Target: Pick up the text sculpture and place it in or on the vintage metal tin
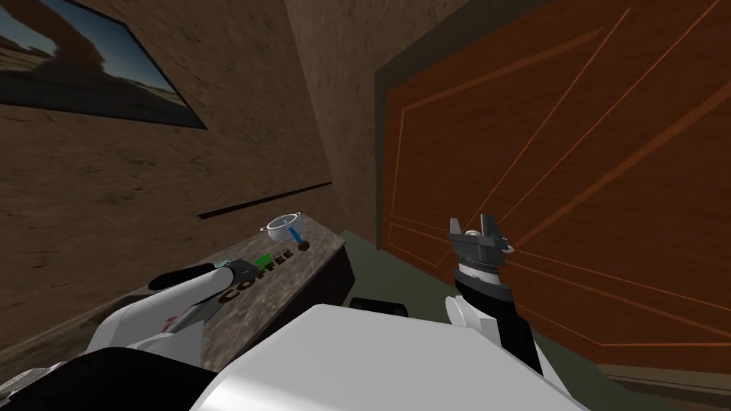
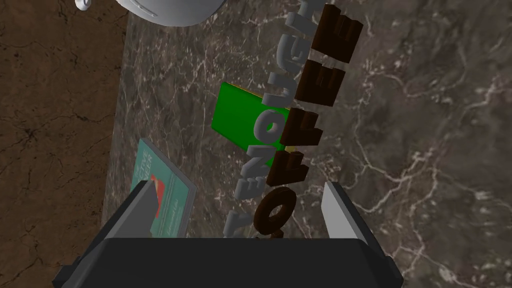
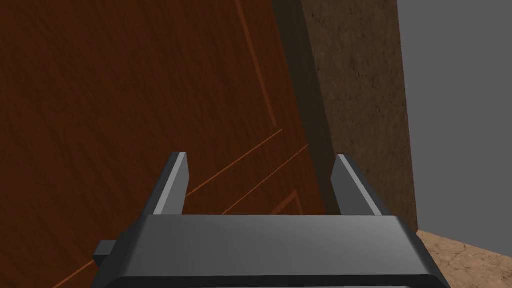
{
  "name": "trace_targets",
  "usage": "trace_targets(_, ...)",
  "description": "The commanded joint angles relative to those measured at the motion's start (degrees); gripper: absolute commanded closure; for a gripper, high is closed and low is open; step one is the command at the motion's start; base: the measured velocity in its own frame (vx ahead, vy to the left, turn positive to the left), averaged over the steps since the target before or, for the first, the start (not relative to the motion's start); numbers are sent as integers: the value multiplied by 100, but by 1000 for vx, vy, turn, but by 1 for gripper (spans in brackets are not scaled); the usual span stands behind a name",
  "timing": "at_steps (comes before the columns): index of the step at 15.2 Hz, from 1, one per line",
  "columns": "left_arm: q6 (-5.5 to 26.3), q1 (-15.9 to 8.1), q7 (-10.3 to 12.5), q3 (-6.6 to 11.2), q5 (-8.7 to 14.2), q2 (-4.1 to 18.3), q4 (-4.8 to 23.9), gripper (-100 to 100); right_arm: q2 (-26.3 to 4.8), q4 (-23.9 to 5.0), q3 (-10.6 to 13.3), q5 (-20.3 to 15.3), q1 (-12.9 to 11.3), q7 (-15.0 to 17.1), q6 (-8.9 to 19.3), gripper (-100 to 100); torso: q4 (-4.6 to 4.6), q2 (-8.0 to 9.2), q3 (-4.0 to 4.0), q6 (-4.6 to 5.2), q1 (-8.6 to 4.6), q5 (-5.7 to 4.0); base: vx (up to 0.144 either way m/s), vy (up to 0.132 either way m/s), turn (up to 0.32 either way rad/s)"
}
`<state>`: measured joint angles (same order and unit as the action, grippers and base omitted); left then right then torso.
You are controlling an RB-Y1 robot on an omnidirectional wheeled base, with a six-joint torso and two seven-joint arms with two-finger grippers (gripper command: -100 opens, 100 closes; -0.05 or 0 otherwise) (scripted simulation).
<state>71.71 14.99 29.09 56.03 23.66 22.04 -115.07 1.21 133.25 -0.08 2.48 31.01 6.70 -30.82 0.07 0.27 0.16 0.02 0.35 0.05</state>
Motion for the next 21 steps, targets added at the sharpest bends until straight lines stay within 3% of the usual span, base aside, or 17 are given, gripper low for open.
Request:
trace_targets(1, 286, 126, 162, 146, 211, 100, -7, -100, 0, 0, 0, 0, 0, 0, 0, 0, 0, 0, 0, 0, 0, 0, -40, 53, -296)
trace_targets(2, 319, 126, 162, 146, 211, 100, -7, -100, 0, 0, 0, 0, 0, 0, 0, 0, 0, 0, 0, 2, 1, 0, -35, 55, -209)
trace_targets(3, 484, 229, 261, 248, 373, 166, -7, -100, 0, 0, 0, 0, 0, 0, 0, 0, 0, -1, 0, -1, 1, 1, -37, 64, -263)
trace_targets(4, 526, 229, 261, 248, 373, 166, -7, -100, 0, 0, 0, 0, 0, 0, 0, 0, 0, -1, -1, 2, 4, 0, -38, 68, -207)
trace_targets(5, 708, 334, 353, 343, 534, 228, -2, -100, 0, 0, 0, 0, 0, 0, 0, 0, 0, -1, -1, -1, 6, 2, -40, 72, -216)
trace_targets(6, 736, 334, 353, 343, 534, 228, -2, -100, 0, 0, 0, 0, 0, 0, 0, 0, 0, -1, 0, 0, 9, 1, -37, 79, -183)
trace_targets(11, 1311, 651, 588, 584, 1009, 392, 38, -100, 0, 0, -1, 0, 0, 0, 0, 0, -1, -4, -2, -1, 14, 4, -35, 80, -227)
trace_targets(12, 1363, 651, 588, 584, 1009, 392, 38, -100, -1, 0, 0, 0, 0, 0, 0, 0, -1, -5, -3, 0, 16, 3, -36, 83, -195)
trace_targets(13, 1529, 755, 653, 648, 1161, 439, 60, -100, -1, 0, -1, 0, 0, 0, 0, 0, -1, -5, -3, -1, 17, 5, -41, 86, -272)
trace_targets(21, 2355, 1147, 847, 838, 1712, 584, 173, -100, -1, 0, -1, 0, 1, 0, 0, 0, -2, -11, -6, -2, 19, 5, -36, 87, -189)
